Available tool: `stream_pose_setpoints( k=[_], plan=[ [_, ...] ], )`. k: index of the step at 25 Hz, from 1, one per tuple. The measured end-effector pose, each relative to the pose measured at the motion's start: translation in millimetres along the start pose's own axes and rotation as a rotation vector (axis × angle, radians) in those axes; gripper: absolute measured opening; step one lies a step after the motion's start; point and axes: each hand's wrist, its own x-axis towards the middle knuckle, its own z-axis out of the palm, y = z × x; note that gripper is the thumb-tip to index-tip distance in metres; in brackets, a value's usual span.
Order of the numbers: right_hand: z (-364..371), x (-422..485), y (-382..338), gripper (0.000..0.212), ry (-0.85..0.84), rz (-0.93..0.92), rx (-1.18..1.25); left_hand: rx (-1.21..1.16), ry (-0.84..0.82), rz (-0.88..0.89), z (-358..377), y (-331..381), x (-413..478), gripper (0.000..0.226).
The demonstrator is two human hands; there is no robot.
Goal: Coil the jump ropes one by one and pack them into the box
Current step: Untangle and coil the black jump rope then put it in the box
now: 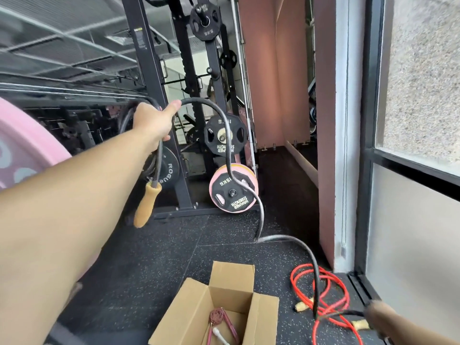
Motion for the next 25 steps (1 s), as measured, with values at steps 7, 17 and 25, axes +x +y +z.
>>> stream_pose_setpoints(
  k=[7,17,25],
  plan=[
    [-41,-63,-153,0.07,0.113,-0.467,0.995,0.033,-0.294,-0.102,69,-50,-71,0.057],
    [-96,-106,-231,0.032,0.285,-0.659,1.318,-0.166,-0.717,-0.406,110,-132,-140,0.051],
    [-133,-52,-191,0.019,0.426,-0.568,0.826,-0.244,-1.56,-0.596,114,-184,-174,0.029]
  ],
)
